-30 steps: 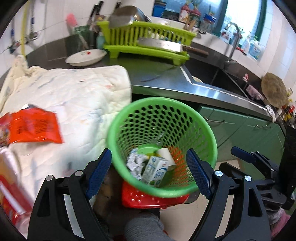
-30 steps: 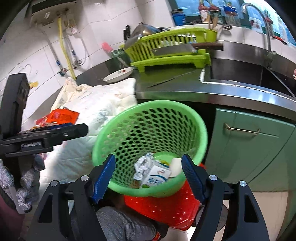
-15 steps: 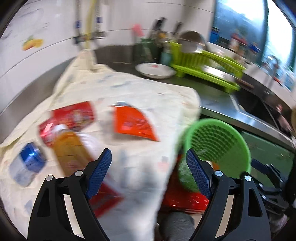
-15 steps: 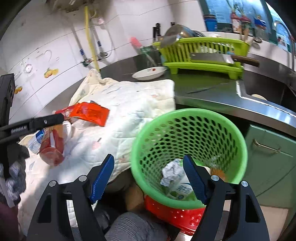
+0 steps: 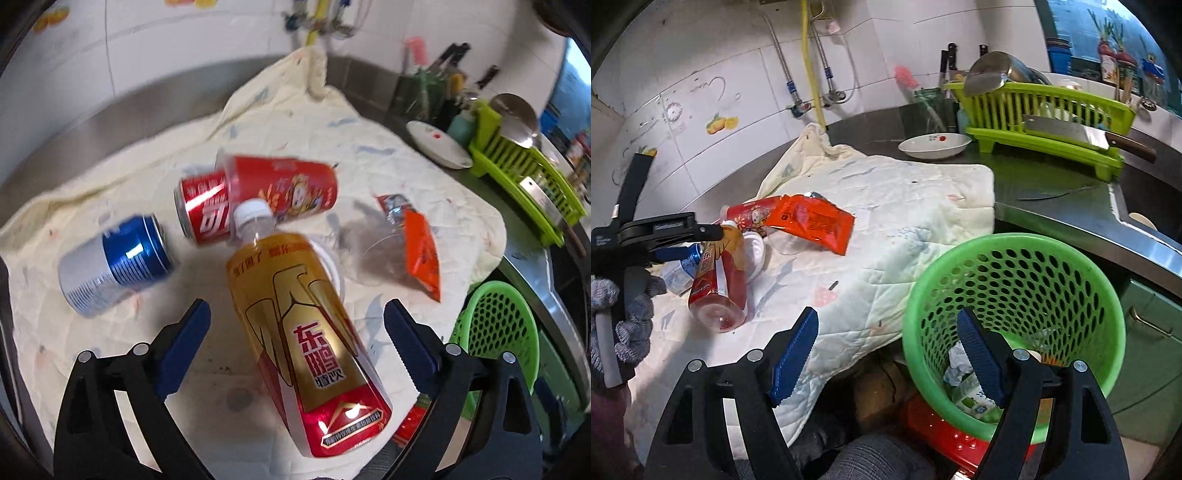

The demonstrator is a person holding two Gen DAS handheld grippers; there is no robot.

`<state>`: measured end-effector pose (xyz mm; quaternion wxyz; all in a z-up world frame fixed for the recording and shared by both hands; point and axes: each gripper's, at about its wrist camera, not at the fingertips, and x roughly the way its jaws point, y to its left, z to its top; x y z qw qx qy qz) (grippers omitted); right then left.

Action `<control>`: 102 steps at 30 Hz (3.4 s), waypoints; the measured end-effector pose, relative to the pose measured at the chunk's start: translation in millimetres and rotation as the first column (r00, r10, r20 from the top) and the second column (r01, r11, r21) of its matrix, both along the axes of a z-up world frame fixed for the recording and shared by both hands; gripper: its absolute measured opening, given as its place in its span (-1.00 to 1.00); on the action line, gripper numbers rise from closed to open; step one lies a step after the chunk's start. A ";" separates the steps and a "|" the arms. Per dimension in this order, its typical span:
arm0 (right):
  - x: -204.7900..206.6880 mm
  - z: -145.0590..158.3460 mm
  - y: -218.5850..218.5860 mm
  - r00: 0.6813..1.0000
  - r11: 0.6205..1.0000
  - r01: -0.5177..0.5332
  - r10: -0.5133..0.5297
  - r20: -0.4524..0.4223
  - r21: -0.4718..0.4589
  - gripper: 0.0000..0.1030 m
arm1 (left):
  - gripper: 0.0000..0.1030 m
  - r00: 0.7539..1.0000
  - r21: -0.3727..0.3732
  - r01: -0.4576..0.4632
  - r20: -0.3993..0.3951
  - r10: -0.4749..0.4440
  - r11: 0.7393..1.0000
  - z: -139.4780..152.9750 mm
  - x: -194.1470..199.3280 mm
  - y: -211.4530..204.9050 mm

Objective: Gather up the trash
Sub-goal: 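Grasp the red-labelled drink bottle with the left gripper, then grasp the orange snack wrapper with the right gripper while the left gripper holds the bottle, then drop the orange wrapper into the green basket with the right gripper while the left carries the bottle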

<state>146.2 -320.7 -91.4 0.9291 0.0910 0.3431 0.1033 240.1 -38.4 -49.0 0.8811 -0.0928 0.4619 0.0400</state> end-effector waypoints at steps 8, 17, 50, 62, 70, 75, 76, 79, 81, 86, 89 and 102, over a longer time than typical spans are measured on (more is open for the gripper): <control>9.8 -5.6 7.6 1.000 1.000 -0.028 0.028 -0.013 -0.014 0.45 | 0.81 0.995 0.016 -0.055 -0.077 0.056 0.998 -21.0 11.6 0.0; 27.7 -7.8 14.3 0.998 0.998 -0.061 0.060 -0.031 -0.021 0.45 | 0.60 0.992 0.005 -0.053 -0.117 0.054 0.999 -33.3 15.6 2.1; 191.6 -16.3 111.9 0.801 0.759 -0.591 0.592 -0.086 -0.272 0.64 | 0.42 0.998 -0.043 0.042 -0.053 -0.045 0.998 -14.8 -25.0 60.3; 225.4 -40.3 130.0 0.714 0.660 -0.692 0.686 -0.141 -0.292 0.34 | 0.42 0.998 -0.029 0.054 -0.039 -0.055 0.998 -11.6 -27.1 70.3; 214.9 -35.1 117.2 0.765 0.723 -0.640 0.633 -0.123 -0.260 -0.10 | 0.42 0.997 -0.024 0.074 -0.004 -0.075 0.997 -3.6 -33.4 66.3; 197.6 -29.3 102.9 0.815 0.789 -0.578 0.571 -0.101 -0.206 -0.25 | 0.42 0.995 -0.024 0.097 0.019 -0.096 0.995 2.5 -41.5 62.8; 193.6 -28.7 100.6 0.828 0.805 -0.560 0.552 -0.100 -0.197 -0.26 | 0.42 0.994 -0.026 0.108 0.027 -0.107 0.994 5.1 -43.8 61.0; 180.0 -25.5 91.4 0.860 0.844 -0.510 0.503 -0.082 -0.168 -0.36 | 0.42 0.991 -0.017 0.128 0.050 -0.127 0.992 11.4 -48.6 55.2; 172.5 -25.0 86.6 0.878 0.865 -0.479 0.472 -0.084 -0.147 -0.44 | 0.42 0.989 -0.024 0.141 0.059 -0.139 0.990 14.3 -51.4 52.8; 154.7 -19.2 75.0 0.920 0.918 -0.391 0.387 -0.063 -0.072 -0.49 | 0.42 0.981 -0.024 0.178 0.080 -0.175 0.984 21.6 -60.0 46.5; 142.4 -13.7 65.8 0.939 0.939 -0.342 0.340 -0.053 -0.032 -0.49 | 0.42 0.973 -0.027 0.212 0.097 -0.209 0.977 27.5 -64.9 38.8; 78.9 -16.8 -44.4 0.992 0.997 -0.015 0.006 -0.129 -0.070 -0.49 | 0.42 0.913 -0.047 0.392 0.144 -0.382 0.919 38.2 -79.2 -21.4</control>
